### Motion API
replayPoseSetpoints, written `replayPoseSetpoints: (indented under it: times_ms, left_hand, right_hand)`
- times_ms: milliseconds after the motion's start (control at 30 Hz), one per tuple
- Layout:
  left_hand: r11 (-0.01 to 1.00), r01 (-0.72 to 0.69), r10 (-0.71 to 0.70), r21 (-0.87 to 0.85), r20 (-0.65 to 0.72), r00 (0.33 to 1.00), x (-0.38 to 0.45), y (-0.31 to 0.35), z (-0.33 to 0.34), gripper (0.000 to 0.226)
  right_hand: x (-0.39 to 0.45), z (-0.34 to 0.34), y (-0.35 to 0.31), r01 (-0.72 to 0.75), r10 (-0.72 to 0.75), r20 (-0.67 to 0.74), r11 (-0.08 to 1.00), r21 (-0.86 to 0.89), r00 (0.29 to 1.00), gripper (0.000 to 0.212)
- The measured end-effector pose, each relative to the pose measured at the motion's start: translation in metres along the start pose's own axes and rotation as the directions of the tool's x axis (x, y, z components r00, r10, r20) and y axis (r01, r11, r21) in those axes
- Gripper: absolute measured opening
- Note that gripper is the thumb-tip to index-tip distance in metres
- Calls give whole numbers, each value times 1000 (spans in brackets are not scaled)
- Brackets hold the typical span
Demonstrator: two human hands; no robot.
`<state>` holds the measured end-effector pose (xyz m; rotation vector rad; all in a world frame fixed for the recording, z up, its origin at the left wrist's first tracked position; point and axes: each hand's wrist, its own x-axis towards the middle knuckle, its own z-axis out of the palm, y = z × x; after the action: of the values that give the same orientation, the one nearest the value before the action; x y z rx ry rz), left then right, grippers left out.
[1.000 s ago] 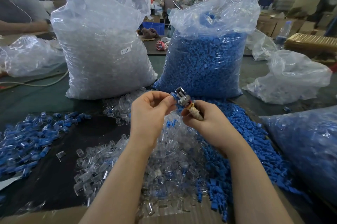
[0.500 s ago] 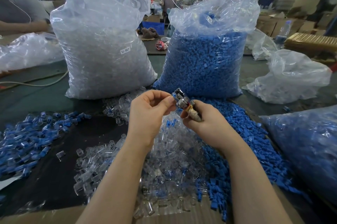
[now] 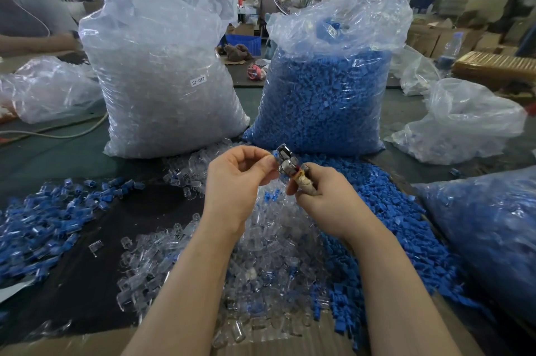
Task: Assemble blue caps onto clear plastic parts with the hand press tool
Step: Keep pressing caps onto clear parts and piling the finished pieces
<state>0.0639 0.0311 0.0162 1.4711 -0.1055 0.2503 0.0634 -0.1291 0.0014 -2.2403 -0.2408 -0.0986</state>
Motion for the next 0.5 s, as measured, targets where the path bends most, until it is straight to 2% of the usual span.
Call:
replayPoseSetpoints:
  times_ms: [167,300,333,433,500]
  left_hand:
    - [1000,21,-21,7,-6,1000,1,-2,-1,7]
    - [991,131,-131,-12,-12,991,5,-6,-8,3]
    - [983,174,-177,-57,-52,983,7,-7,-12,3]
    - [880,265,-358,-394,-184,915,19,-6,-33,5]
    - [782,223,-437,-583,-257,862,24,-5,-57,9]
  right_hand:
    - [1,1,-2,3,-3,-3,999,-39,1000,17]
    - [3,1,-3,20,-21,-4,993,-120,1000,7]
    - [3,2,-3,19,-23,-21,989,-148,1000,5]
    - [6,0,2,-36,14,-104,976,-213,995,6]
    - [7,-4,8,-113,70,-161,955,-274,984,13]
